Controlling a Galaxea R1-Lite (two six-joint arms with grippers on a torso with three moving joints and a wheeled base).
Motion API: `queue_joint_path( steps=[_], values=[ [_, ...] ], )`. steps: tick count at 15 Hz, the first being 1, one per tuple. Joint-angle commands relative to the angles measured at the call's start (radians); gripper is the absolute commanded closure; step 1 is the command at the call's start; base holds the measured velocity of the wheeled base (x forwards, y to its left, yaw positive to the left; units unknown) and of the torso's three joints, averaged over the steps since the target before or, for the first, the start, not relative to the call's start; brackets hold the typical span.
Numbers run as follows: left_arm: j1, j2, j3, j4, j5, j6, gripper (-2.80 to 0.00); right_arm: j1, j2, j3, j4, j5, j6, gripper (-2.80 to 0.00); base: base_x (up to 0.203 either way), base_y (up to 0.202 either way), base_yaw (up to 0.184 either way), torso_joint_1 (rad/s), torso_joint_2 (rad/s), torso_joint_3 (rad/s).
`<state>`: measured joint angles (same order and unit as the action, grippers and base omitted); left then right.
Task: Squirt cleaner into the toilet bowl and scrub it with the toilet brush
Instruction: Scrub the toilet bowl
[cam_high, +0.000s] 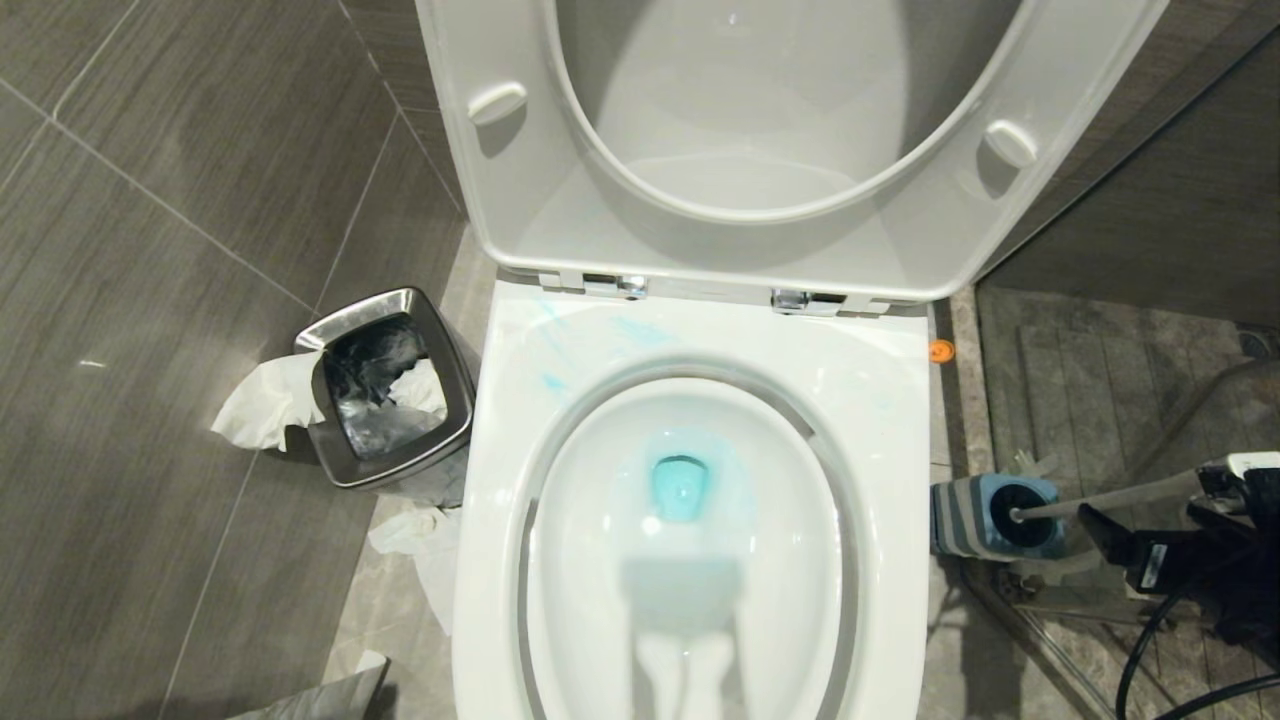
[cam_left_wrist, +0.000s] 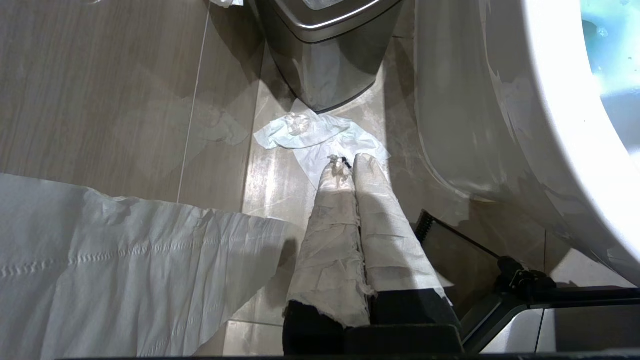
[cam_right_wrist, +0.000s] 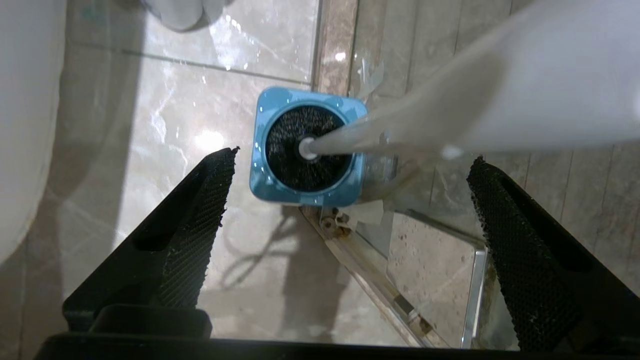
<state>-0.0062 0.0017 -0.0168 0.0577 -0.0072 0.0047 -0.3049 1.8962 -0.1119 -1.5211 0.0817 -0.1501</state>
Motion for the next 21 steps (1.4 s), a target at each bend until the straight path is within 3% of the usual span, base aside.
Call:
queue_joint_path(
  steps=[1,4,11,13,21],
  values=[
    [0.000,0.000,0.000,0.001,0.000,0.000,0.00,0.000,0.009,0.020,-0.009,0.002,-0.020,-2.80,0.000,0.000,0.000,0.000,0.00,0.000],
    [0.000,0.000,0.000,0.001,0.000,0.000,0.00,0.000,0.023,0.024,-0.009,0.003,-0.031,-2.80,0.000,0.000,0.000,0.000,0.00,0.000],
    [0.000,0.000,0.000,0.001,0.000,0.000,0.00,-0.011,0.087,-0.116,-0.009,0.006,-0.067,-2.80,0.000,0.000,0.000,0.000,0.00,0.000],
    [0.000,0.000,0.000,0.001,0.000,0.000,0.00,-0.011,0.093,-0.139,-0.009,0.038,-0.070,-2.80,0.000,0.000,0.000,0.000,0.00,0.000],
    [0.000,0.000,0.000,0.001,0.000,0.000,0.00,-0.011,0.035,-0.160,-0.009,0.047,-0.074,-2.80,0.000,0.000,0.000,0.000,0.00,0.000]
  ],
)
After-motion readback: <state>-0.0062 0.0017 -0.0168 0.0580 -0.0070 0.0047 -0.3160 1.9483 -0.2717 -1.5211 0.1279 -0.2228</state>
